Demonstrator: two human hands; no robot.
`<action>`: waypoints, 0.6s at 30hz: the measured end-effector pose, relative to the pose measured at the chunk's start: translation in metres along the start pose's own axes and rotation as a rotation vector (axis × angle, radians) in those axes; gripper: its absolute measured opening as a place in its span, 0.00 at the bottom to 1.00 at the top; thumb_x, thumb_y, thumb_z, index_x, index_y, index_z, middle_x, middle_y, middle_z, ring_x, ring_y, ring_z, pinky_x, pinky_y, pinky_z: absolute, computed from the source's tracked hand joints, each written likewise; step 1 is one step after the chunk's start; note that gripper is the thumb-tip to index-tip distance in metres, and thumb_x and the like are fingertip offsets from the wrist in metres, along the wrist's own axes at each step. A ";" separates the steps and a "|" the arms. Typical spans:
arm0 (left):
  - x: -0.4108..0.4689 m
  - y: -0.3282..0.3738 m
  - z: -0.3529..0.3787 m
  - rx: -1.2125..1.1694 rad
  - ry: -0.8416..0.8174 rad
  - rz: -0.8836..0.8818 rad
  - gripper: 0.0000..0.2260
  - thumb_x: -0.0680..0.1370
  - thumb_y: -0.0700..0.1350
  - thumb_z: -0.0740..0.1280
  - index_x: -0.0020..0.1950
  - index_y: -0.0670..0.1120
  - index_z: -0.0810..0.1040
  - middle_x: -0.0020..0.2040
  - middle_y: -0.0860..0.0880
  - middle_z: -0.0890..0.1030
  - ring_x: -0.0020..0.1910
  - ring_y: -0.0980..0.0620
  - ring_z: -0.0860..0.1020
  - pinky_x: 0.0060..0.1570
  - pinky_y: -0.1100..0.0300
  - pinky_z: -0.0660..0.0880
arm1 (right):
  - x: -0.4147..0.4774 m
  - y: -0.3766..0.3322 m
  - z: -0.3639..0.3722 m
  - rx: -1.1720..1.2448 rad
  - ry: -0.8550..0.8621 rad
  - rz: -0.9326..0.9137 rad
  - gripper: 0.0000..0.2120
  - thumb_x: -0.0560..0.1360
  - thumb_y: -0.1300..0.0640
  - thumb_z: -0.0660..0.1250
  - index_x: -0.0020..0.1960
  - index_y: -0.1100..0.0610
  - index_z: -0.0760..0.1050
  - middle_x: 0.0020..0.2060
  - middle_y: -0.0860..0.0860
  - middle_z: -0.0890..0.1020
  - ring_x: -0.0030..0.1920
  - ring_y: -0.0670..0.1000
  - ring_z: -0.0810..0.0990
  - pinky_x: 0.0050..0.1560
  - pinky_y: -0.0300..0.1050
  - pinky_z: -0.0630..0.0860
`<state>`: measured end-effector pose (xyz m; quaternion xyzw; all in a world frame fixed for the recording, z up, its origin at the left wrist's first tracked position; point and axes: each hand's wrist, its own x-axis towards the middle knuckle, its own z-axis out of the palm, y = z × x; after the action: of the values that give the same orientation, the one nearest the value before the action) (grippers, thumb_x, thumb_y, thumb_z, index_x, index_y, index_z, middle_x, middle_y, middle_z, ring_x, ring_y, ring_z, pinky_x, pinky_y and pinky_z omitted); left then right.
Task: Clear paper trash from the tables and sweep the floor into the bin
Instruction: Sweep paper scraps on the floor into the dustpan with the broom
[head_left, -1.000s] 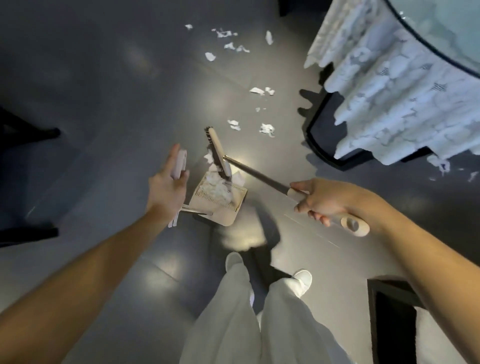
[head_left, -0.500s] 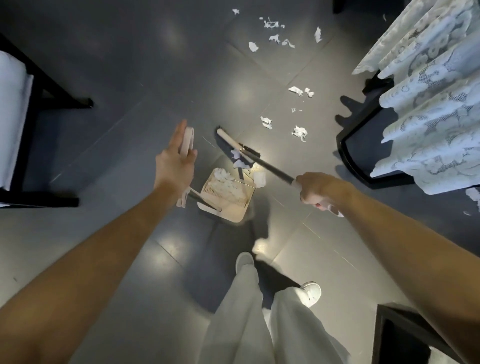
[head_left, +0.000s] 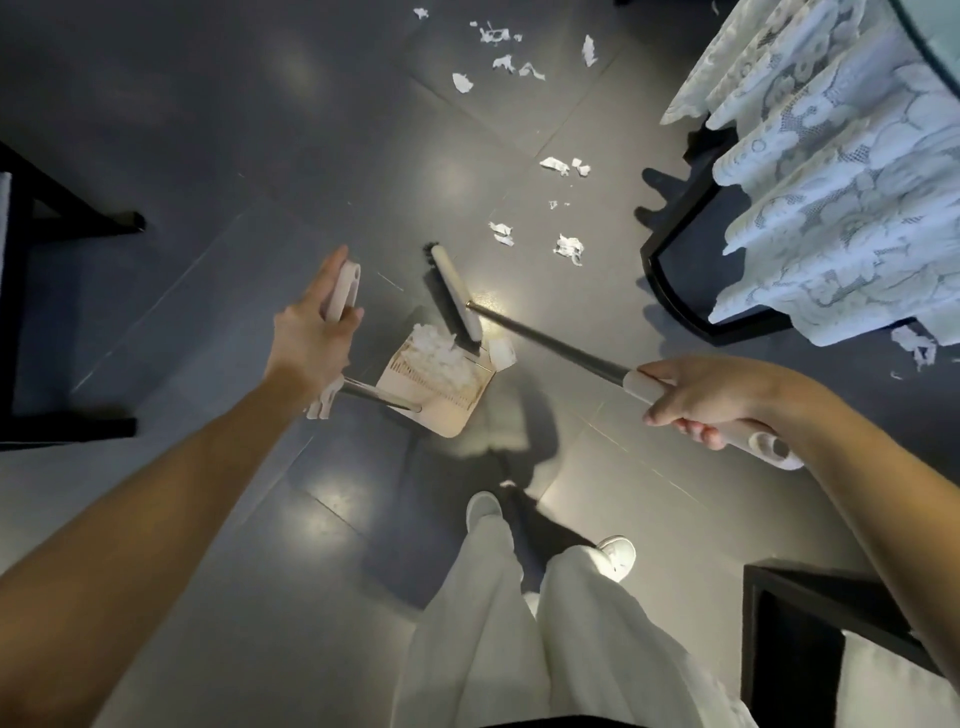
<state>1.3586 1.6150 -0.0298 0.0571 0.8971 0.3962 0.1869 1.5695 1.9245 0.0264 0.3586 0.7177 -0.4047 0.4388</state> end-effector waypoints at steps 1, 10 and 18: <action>-0.002 0.000 0.001 0.016 -0.014 0.020 0.25 0.79 0.44 0.64 0.66 0.72 0.63 0.51 0.51 0.78 0.26 0.55 0.73 0.22 0.69 0.71 | -0.002 0.003 0.002 -0.013 0.022 -0.008 0.12 0.75 0.63 0.67 0.58 0.59 0.74 0.24 0.53 0.71 0.25 0.51 0.68 0.22 0.36 0.67; -0.014 -0.003 0.020 0.075 -0.074 0.115 0.26 0.79 0.46 0.65 0.64 0.75 0.62 0.46 0.48 0.76 0.23 0.56 0.74 0.23 0.71 0.72 | -0.004 0.028 0.046 0.068 0.125 0.102 0.08 0.76 0.65 0.65 0.55 0.62 0.72 0.23 0.53 0.73 0.17 0.47 0.68 0.22 0.35 0.66; -0.015 0.007 0.031 0.056 0.047 0.094 0.27 0.77 0.47 0.65 0.64 0.76 0.59 0.53 0.50 0.79 0.38 0.49 0.79 0.44 0.50 0.81 | -0.002 -0.003 0.094 -0.033 -0.036 -0.005 0.13 0.77 0.65 0.62 0.62 0.63 0.71 0.31 0.57 0.76 0.30 0.54 0.72 0.32 0.42 0.68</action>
<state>1.3840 1.6371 -0.0391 0.0953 0.9083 0.3805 0.1453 1.5992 1.8383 0.0018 0.3419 0.7171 -0.4006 0.4565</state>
